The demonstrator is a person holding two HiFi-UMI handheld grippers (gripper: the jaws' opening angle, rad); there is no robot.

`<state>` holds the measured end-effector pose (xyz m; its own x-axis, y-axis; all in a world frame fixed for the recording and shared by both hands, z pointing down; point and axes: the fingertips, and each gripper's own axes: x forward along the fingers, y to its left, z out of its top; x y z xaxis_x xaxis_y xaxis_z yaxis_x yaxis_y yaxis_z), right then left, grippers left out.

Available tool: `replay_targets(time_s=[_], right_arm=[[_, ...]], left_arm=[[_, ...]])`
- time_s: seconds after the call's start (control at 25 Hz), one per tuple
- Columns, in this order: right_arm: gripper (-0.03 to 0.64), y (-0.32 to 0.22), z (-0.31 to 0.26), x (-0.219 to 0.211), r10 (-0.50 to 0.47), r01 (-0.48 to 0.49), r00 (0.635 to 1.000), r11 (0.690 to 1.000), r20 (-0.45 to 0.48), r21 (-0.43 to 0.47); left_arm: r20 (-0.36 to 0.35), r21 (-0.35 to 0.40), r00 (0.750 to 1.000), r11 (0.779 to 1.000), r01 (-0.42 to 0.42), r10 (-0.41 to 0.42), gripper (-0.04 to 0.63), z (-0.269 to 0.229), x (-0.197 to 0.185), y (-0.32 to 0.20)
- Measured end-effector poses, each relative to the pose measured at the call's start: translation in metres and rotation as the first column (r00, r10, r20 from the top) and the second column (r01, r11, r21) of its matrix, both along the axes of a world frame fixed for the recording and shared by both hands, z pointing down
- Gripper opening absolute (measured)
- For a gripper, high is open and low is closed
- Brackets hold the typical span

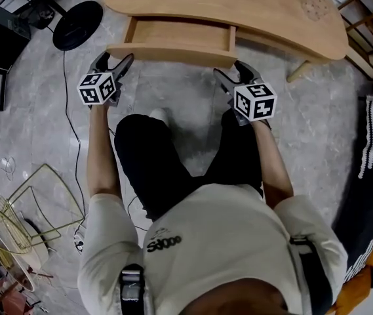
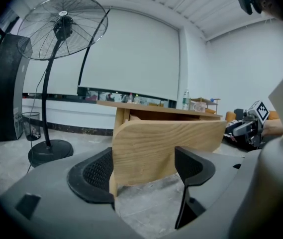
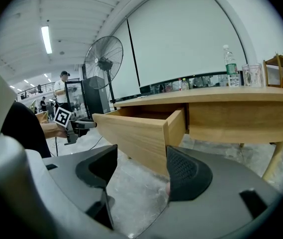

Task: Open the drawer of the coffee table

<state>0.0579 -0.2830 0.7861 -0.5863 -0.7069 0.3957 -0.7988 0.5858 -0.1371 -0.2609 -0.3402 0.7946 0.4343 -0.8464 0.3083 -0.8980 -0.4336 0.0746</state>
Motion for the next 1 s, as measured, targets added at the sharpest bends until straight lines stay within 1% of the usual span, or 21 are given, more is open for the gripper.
replay_targets(time_s=[0.2,0.4,0.64,1.0], right_arm=[[0.279,0.019,0.0,-0.003,-0.028,0.028,0.999,0.999,0.015,-0.025],[0.279,0.034,0.001,0.002,-0.044,0.045,0.999,0.999,0.03,-0.03],[0.279,0.054,0.004,-0.001,-0.081,0.082,0.996,0.995,0.03,-0.048],[0.279,0.067,0.014,-0.002,-0.082,0.085,0.996,0.994,0.041,-0.067]], left_arm=[[-0.024,-0.013,1.0,1.0,0.012,-0.013,0.397,0.001,-0.006,0.02],[-0.027,-0.012,0.999,1.0,0.027,-0.027,0.396,0.002,-0.001,0.035],[-0.028,-0.025,0.998,0.998,0.049,-0.05,0.396,0.004,-0.005,0.051],[-0.028,-0.041,0.998,0.997,0.063,-0.064,0.397,0.015,-0.008,0.065]])
